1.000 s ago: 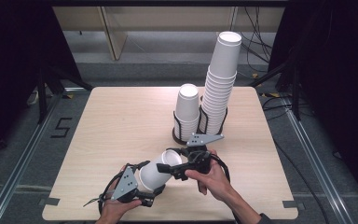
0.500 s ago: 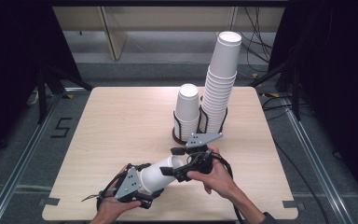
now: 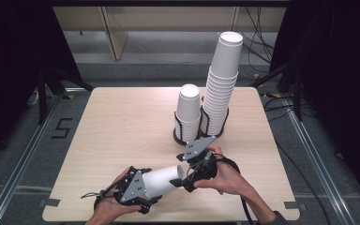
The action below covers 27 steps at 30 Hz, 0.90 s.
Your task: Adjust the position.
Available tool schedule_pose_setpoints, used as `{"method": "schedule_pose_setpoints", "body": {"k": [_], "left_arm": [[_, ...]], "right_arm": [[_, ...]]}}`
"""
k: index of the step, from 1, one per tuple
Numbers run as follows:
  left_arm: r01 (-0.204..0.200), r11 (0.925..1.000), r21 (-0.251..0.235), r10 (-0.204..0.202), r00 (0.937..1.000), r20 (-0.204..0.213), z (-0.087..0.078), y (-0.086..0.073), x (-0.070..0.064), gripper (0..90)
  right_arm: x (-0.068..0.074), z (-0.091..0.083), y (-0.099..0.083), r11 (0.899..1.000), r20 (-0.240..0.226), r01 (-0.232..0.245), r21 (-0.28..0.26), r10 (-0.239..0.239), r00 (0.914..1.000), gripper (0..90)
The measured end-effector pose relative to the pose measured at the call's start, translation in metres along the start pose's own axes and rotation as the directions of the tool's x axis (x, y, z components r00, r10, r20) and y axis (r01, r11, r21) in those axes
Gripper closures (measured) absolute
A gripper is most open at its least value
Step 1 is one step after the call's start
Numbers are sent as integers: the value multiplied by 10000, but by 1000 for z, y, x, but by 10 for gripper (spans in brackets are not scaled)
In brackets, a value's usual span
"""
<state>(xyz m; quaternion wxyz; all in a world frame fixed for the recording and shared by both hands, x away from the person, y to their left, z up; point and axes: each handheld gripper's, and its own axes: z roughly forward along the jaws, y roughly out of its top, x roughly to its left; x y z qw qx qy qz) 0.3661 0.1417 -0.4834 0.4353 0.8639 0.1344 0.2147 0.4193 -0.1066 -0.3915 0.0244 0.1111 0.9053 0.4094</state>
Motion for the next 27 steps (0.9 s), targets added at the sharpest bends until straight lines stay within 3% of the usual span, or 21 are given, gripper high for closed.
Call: {"method": "schedule_pose_setpoints", "body": {"k": [2, 5, 13, 14, 15, 16, 17, 19, 21, 23, 24, 27], "left_arm": [[-52, 10000, 31, 52, 9999, 97, 1, 1, -2, 98], [-509, 9983, 277, 505, 9986, 169, 0, 3, -3, 98], [-1226, 9899, 716, 1213, 9924, 224, -3, 7, -6, 98], [-1099, 9922, 590, 1083, 9937, 300, -2, 7, -8, 98], [-1170, 9912, 620, 1152, 9928, 325, -2, 8, -8, 98], [-1219, 9906, 617, 1200, 9922, 339, -2, 8, -8, 98], [-1298, 9895, 631, 1280, 9913, 309, -2, 8, -9, 98], [-1436, 9868, 745, 1415, 9894, 331, -3, 10, -10, 98], [-1599, 9834, 861, 1572, 9869, 371, -4, 11, -11, 98], [-1617, 9837, 782, 1586, 9864, 443, -4, 12, -12, 98], [-1793, 9798, 892, 1764, 9835, 391, -4, 12, -11, 98], [-1736, 9812, 849, 1702, 9843, 460, -4, 12, -13, 98]], "right_arm": [[2, 2, 0, 9990, -9, 263, 357, -263, 9997, 172], [6, 6, -1, 9941, -176, 712, 819, -700, 9974, 175], [16, 19, -2, 9687, -320, 1477, 1998, -1442, 9890, 177], [17, 20, -3, 9656, -303, 1463, 2148, -1431, 9892, 177], [17, 23, -3, 9584, -418, 1776, 2235, -1726, 9841, 177], [19, 24, -3, 9536, -321, 1732, 2462, -1706, 9848, 178], [19, 27, -3, 9440, -460, 2147, 2506, -2099, 9766, 183], [23, 29, -3, 9328, -517, 2209, 2849, -2151, 9752, 186], [24, 34, -3, 9206, -520, 2512, 2990, -2471, 9676, 188], [26, 36, -4, 9143, -574, 2378, 3279, -2320, 9710, 191], [26, 38, -4, 9121, -614, 2467, 3275, -2399, 9688, 192], [28, 41, -5, 9008, -658, 2473, 3569, -2398, 9686, 205]]}}
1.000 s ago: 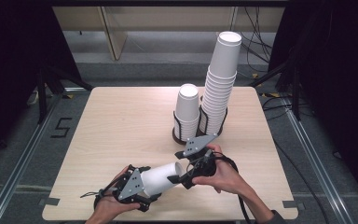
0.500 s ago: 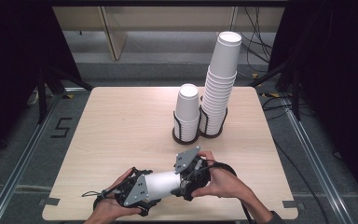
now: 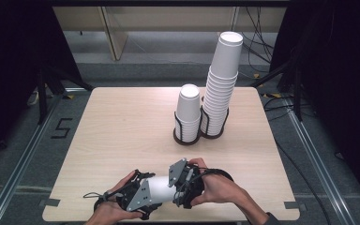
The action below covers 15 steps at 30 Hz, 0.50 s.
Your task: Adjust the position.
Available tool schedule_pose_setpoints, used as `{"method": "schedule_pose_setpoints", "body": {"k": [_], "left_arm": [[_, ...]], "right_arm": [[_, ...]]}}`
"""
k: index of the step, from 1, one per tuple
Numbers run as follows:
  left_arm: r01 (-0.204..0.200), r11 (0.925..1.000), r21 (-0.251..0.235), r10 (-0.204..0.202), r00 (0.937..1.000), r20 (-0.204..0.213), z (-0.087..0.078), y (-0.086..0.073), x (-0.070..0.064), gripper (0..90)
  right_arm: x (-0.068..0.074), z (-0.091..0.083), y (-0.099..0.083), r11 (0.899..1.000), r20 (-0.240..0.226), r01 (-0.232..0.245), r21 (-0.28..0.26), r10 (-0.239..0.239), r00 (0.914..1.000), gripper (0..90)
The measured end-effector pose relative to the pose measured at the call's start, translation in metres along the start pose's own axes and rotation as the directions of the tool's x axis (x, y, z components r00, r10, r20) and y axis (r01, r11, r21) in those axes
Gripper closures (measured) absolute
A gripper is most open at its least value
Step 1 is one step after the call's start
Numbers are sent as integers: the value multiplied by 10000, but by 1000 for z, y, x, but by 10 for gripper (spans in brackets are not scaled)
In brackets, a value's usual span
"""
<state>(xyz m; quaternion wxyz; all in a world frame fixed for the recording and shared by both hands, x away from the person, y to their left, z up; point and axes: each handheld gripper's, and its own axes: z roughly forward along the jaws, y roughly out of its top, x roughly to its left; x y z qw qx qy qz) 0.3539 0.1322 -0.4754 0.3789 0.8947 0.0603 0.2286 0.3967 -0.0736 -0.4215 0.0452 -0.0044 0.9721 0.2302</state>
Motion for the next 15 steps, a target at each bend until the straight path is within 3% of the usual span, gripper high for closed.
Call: {"method": "schedule_pose_setpoints", "body": {"k": [6, 9, 12, 13, 14, 15], "left_arm": [[-81, 10000, 36, 81, 9999, 106, 0, -1, 0, 96], [75, 9996, -285, -70, 9998, 184, 0, -2, 0, 82], [443, 9886, -1439, -402, 9987, 314, 0, -8, 1, 65], [561, 9831, -1744, -492, 9978, 437, -1, -9, 2, 64], [687, 9747, -2129, -601, 9971, 468, -2, -11, 3, 61], [792, 9667, -2433, -674, 9961, 566, -3, -12, 3, 59]], "right_arm": [[-2, 5, -1, 9998, -136, 118, 143, -116, 9998, 242], [-3, 5, -2, 9996, -225, 265, 122, -263, 9994, 244], [-7, 2, -7, 9997, -363, 237, 72, -234, 9991, 244], [-10, 1, -9, 9992, -540, 393, -97, -398, 9977, 244], [-10, 0, -11, 9997, -550, 27, -233, -39, 9985, 243], [-13, 0, -12, 9980, -744, 293, -557, -334, 9967, 243]]}}
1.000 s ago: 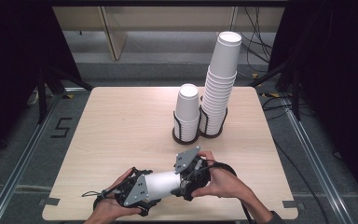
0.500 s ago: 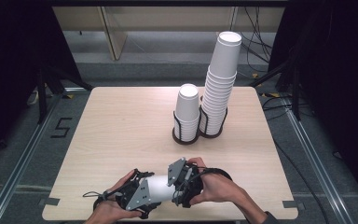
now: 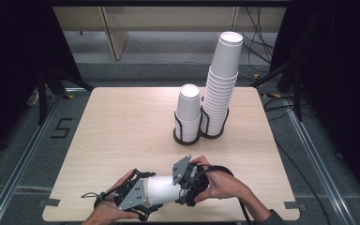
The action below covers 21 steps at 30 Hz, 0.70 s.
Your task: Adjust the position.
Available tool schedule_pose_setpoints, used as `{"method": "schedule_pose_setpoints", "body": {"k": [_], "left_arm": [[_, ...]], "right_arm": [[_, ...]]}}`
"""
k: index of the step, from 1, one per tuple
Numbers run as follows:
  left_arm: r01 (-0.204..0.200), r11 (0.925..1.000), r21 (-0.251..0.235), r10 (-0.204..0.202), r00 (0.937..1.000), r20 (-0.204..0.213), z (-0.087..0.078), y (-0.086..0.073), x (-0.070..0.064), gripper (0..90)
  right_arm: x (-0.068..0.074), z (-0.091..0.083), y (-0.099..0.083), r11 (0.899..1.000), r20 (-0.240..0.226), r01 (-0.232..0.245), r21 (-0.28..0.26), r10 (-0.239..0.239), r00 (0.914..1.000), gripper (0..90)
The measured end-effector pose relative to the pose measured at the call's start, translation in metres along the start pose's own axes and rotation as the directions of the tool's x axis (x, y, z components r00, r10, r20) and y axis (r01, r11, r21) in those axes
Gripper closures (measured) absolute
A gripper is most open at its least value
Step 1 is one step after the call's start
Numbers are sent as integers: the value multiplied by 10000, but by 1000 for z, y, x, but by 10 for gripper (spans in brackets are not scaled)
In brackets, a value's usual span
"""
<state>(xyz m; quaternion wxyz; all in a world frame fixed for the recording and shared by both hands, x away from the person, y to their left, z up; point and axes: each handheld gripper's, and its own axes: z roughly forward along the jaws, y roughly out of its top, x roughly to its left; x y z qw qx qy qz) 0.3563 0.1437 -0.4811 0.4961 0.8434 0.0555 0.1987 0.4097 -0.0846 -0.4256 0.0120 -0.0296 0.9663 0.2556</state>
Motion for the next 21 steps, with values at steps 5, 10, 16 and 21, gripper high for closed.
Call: {"method": "schedule_pose_setpoints", "body": {"k": [5, 10, 16, 21], "left_arm": [[395, 9932, -1096, -395, 9992, 25, -4, -1, 2, 48], [1087, 9763, -1871, -1050, 9940, 295, -7, -1, 4, 32], [1403, 9643, -2247, -1321, 9899, 509, -9, -1, 6, 37], [1351, 9691, -2063, -1216, 9896, 768, -11, 1, 9, 69]], "right_arm": [[-2, -10, -7, 9968, -614, -484, -640, 444, 9971, 243], [-6, -12, -8, 9914, -748, -119, -1304, 22, 9972, 243], [-5, -14, -10, 9866, -1151, -349, -1593, 166, 9932, 243], [-7, -12, -11, 9857, -1204, -350, -1648, 151, 9926, 248]]}}
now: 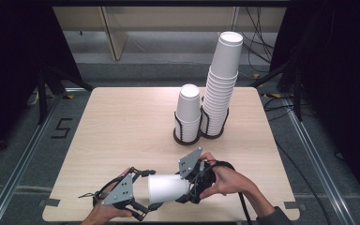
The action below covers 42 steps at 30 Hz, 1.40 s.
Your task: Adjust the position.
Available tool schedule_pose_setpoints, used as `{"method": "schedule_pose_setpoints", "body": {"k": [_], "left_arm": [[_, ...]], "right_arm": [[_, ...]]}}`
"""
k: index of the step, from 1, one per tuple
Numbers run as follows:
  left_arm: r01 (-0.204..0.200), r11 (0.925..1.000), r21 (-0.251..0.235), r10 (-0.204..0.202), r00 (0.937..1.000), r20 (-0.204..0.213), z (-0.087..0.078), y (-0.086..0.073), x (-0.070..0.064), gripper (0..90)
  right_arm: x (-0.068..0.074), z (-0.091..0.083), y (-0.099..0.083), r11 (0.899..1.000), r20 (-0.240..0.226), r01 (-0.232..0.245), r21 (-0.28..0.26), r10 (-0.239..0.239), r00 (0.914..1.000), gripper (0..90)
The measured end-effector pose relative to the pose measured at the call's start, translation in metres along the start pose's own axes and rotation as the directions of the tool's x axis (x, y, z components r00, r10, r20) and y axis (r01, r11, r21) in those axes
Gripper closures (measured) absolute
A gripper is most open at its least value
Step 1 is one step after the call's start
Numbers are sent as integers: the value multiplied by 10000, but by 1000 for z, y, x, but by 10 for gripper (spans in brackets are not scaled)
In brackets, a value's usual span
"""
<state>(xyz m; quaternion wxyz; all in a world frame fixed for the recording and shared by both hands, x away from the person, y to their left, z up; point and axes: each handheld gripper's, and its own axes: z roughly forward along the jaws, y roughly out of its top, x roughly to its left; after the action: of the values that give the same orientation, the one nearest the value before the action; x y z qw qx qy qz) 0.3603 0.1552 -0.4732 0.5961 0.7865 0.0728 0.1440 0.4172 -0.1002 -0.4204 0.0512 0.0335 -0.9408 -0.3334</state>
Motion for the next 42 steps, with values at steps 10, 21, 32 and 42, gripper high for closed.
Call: {"method": "schedule_pose_setpoints", "body": {"k": [10, 21, 32, 42], "left_arm": [[-40, 9920, 1262, 79, 9995, -306, 3, 6, -1, 87], [-18, 9787, 2053, 96, 9993, -371, 11, 13, -10, 86], [1381, 9904, 1, -1379, 9885, -615, 5, 9, -5, 37], [2406, 9562, -1669, -2549, 9645, -697, 3, 8, -3, 35]], "right_arm": [[2, 5, 3, 9969, 840, 46, 792, -112, 9964, 178], [20, 21, 20, 9723, 1946, 981, 2121, -1404, 9708, 183], [16, 18, 14, 9888, 1661, 708, 1314, -923, 9818, 213], [2, 8, 6, 9893, 572, 270, -1433, -189, 9982, 212]]}}
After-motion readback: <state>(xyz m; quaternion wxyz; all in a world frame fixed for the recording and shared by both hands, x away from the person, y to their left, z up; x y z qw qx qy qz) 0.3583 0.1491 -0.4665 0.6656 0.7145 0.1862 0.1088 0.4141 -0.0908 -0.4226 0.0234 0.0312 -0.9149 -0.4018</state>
